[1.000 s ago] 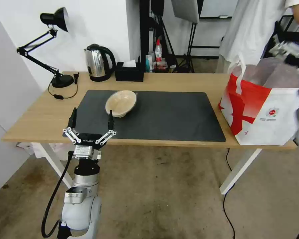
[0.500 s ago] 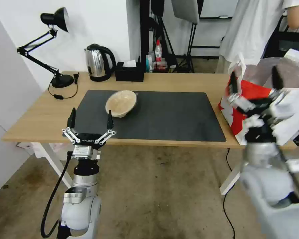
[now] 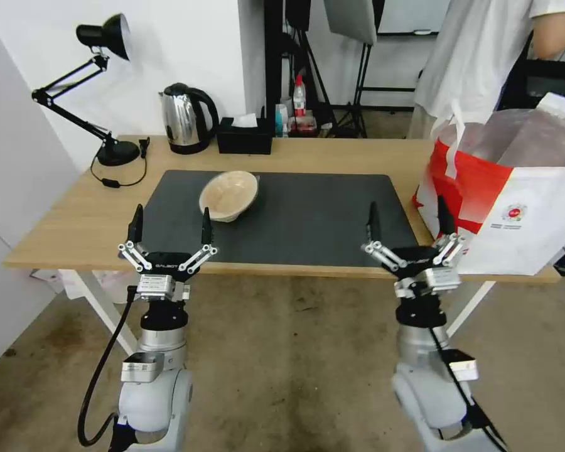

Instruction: Pick up the trash from the table and place it into the takeout bag.

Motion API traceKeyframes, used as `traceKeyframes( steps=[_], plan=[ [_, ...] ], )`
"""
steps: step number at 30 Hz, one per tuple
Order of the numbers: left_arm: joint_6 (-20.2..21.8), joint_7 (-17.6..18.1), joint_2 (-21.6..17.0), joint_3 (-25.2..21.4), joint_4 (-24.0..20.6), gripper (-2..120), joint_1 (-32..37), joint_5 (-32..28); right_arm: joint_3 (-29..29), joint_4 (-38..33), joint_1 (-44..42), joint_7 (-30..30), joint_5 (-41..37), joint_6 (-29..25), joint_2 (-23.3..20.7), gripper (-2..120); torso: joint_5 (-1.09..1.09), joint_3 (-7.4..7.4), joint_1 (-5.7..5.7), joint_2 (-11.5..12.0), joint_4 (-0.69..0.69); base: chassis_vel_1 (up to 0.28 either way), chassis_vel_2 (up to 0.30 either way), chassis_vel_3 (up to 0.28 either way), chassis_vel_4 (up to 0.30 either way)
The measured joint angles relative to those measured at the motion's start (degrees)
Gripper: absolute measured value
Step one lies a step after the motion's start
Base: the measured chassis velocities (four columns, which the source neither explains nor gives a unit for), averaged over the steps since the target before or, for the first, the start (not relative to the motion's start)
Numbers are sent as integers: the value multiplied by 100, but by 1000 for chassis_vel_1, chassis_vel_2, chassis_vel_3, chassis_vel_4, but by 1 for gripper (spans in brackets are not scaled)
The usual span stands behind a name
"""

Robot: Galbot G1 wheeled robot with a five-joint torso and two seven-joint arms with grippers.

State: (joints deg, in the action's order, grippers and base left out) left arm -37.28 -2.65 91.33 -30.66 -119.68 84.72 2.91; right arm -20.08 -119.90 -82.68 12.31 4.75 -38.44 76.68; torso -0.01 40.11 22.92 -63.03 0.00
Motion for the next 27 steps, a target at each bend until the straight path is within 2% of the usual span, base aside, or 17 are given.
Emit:
traceKeyframes(
  steps=[23, 27],
  plan=[
    [50, -45, -8, 10, -7, 100, -7, -46, -126, -56, 24, -3, -53, 57, -25, 100, 1, 0, 0, 0, 0, 0, 0, 0, 0],
    [51, -162, -113, -37, 37, 100, -107, 27, -187, -103, -9, -3, -61, 61, -53, 100, 0, 0, 0, 0, 0, 0, 0, 0, 0]
  ],
)
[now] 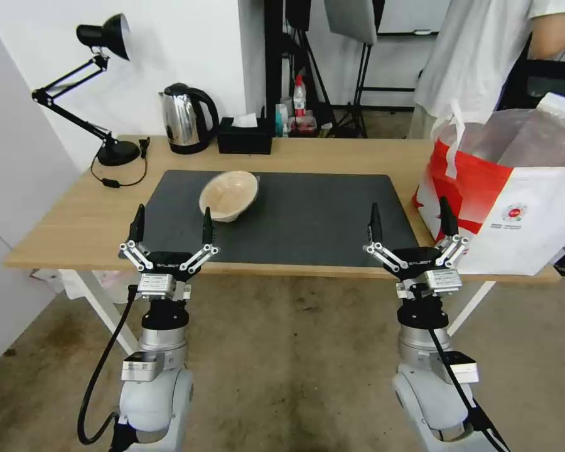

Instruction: Pick up the trash from the table and place it into the takeout bag.

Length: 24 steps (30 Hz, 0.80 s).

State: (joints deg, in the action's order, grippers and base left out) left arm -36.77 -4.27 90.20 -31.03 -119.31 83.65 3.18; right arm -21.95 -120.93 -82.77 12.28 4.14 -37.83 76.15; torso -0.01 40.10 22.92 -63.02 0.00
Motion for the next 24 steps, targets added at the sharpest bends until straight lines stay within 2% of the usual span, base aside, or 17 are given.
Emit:
traceKeyframes(
  steps=[4, 10, 12, 13, 15, 16, 19, 24],
  plan=[
    [151, -142, -170, -126, 16, 100, -248, 22, -24, -41, -41, 0, -5, 3, -12, 100, 0, 0, 0, 0, 0, 0, 0, 0, 0],
    [396, -554, -523, -228, 188, 100, -708, 28, -26, -49, -73, -5, -7, 6, -33, 100, 0, 0, 0, 0, 0, 0, 0, 0, 0],
    [491, -893, -760, -257, 346, 100, -1009, 27, -25, -57, -71, -6, -6, 14, -41, 100, 0, 0, 0, 0, 0, 0, 0, 0, 0],
    [491, -893, -760, -257, 346, 100, -1009, 27, -25, -57, -71, -6, -6, 14, -41, 100, 0, 0, 0, 0, 0, 0, 0, 0, 0],
    [574, -1333, -996, -260, 490, 100, -1252, 18, -21, -57, -66, -8, -7, 27, -49, 100, 0, 0, 0, 0, 0, 0, 0, 0, 0],
    [574, -1333, -996, -260, 490, 100, -1252, 18, -21, -57, -66, -8, -7, 27, -49, 100, 0, 0, 0, 0, 0, 0, 0, 0, 0],
    [592, -1839, -1210, -246, 729, 100, -1436, 19, 56, -20, -14, -13, -9, 55, -81, 100, 0, 1, 0, 0, 1, 0, 0, 0, 0],
    [519, -2177, -1280, -244, 960, 100, -1589, 90, 81, 3, 13, -13, -15, 101, -91, 100, 0, 1, 1, 0, 1, 0, 0, 0, 0]
  ],
)
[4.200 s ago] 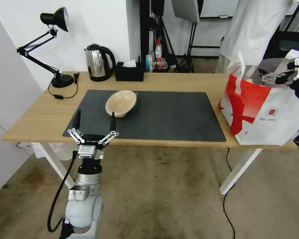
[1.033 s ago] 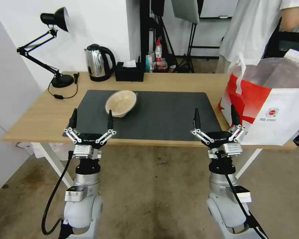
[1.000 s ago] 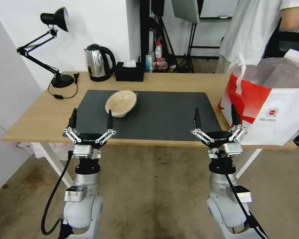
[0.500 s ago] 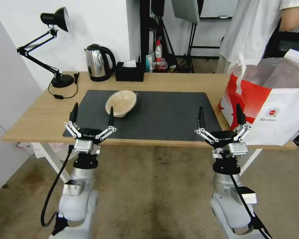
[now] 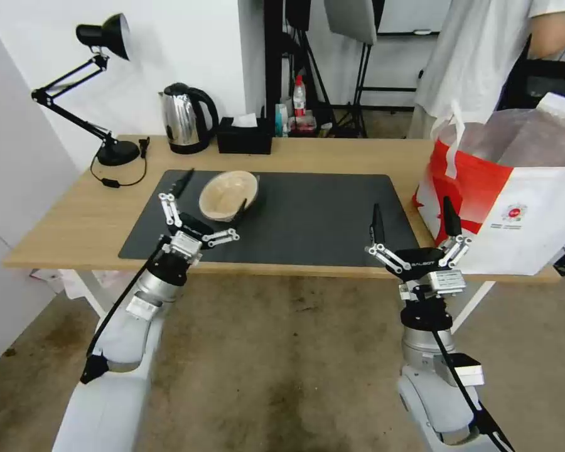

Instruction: Pick up the trash from the table and place it into the takeout bag.

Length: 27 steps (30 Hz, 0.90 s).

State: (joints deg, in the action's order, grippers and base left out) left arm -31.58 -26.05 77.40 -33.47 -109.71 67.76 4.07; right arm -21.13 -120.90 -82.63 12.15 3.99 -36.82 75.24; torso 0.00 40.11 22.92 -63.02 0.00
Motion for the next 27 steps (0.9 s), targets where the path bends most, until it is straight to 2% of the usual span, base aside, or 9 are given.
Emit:
traceKeyframes(
  steps=[7, 9, 27],
  plan=[
    [-195, -504, -75, 14, 426, 100, -295, 392, -4, 11, 8, 0, -4, 29, 17, 100, 0, 0, 0, 0, 0, 0, 0, 0, 0],
    [-251, -622, -110, 76, 700, 100, -459, 604, -6, 15, -6, -1, -3, 31, 55, 100, 0, 0, -1, 0, 0, 0, 0, 0, 0],
    [-109, -551, -238, 328, 1613, 100, -944, 919, -17, 4, -94, -5, 7, 21, 134, 100, 0, 0, 0, 0, 0, 0, 0, 0, 0]
  ],
)
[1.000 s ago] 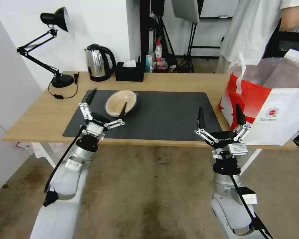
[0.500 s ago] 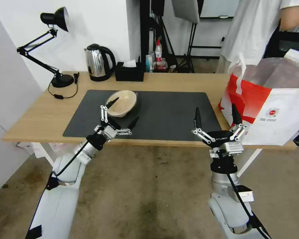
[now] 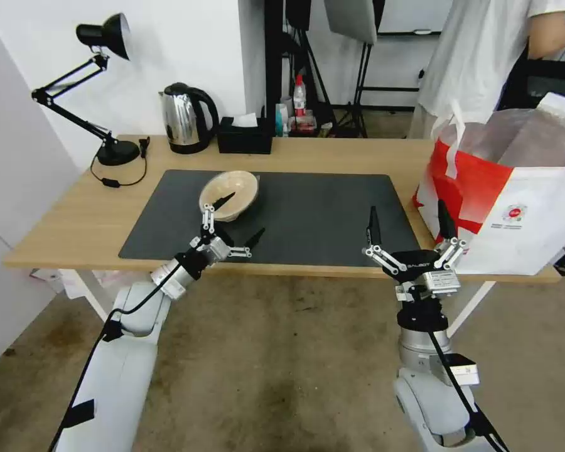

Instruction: Pick up the trash from the table and place it into the takeout bag.

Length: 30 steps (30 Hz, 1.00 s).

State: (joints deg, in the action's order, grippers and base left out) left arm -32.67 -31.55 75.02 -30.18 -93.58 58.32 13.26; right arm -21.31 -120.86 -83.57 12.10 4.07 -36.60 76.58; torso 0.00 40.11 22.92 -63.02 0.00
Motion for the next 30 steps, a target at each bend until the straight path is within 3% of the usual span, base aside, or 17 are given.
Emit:
traceKeyframes(
  steps=[8, 30],
  plan=[
    [20, 216, 5, 65, 406, 100, -166, 86, -7, 13, -4, -3, 2, -2, 15, 100, 0, -1, 0, 0, 0, 0, 0, 0, 0],
    [95, 403, -30, 119, 800, 100, -417, 150, -7, 28, -13, -6, 1, -9, 19, 100, 1, -1, 0, 0, 0, 0, 0, 0, 0]
  ],
)
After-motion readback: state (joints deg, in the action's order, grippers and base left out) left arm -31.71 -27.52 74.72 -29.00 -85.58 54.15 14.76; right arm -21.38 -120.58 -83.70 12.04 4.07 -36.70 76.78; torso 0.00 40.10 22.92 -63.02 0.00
